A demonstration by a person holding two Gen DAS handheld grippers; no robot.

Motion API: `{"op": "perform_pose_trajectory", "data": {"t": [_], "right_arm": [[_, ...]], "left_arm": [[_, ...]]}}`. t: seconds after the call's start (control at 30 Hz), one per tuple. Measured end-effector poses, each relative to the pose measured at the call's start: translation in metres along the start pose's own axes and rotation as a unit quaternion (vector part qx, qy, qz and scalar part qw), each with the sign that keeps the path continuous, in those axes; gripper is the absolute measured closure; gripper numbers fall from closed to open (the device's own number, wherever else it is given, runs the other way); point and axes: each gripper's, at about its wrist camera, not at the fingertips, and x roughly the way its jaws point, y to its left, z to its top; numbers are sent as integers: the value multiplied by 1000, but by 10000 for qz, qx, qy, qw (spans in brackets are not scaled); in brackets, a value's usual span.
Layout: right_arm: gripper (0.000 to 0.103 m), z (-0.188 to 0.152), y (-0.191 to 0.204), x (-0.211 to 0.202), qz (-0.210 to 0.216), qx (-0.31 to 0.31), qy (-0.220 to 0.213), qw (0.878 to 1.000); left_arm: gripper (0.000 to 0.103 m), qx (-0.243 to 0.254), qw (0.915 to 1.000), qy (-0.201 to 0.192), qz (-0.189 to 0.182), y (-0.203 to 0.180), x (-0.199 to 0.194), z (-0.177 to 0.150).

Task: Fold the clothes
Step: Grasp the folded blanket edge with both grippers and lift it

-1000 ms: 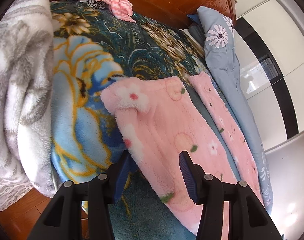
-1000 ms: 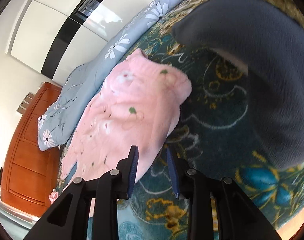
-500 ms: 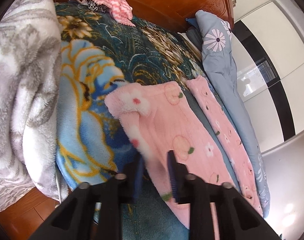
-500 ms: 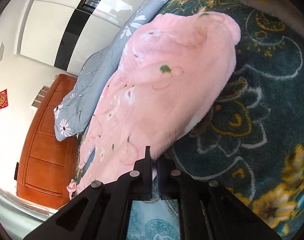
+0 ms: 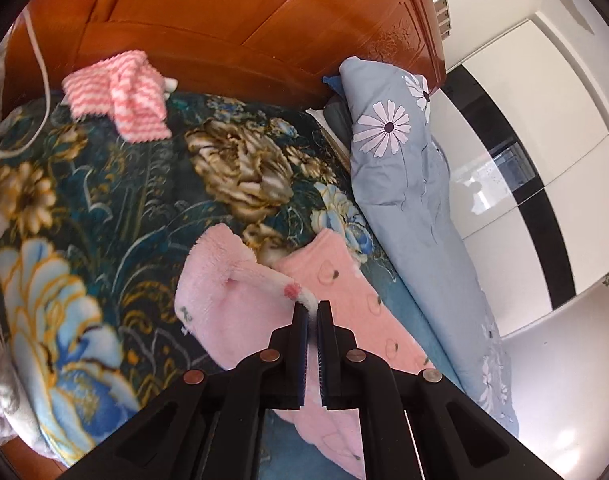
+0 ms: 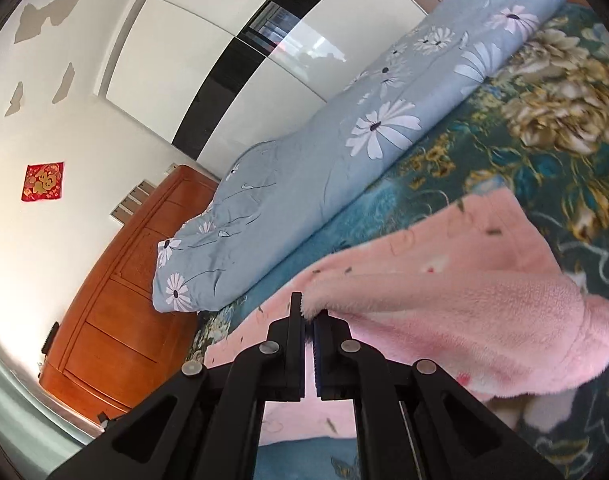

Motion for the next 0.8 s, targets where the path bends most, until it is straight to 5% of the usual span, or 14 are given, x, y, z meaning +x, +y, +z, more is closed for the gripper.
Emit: {"op": "perform_pose_trajectory", "data": {"t": [0.17, 0.47, 0.7, 0.8], "right_arm": [[99, 45, -4, 60, -411, -35, 14, 9991], [99, 82, -55, 151, -1459, 71, 189, 9891], [99, 72, -95, 190, -2037, 103, 635, 9769], [99, 71, -92, 198, -2176, 19, 732, 9733]], "left_arm": [[98, 476, 9976, 164, 471, -64, 81, 28], [98, 1129, 9904, 572, 549, -124, 227, 28], [95, 1468, 9841, 990, 113, -104, 247, 25], [76, 1366, 9863, 880, -287, -92, 220, 33]]}}
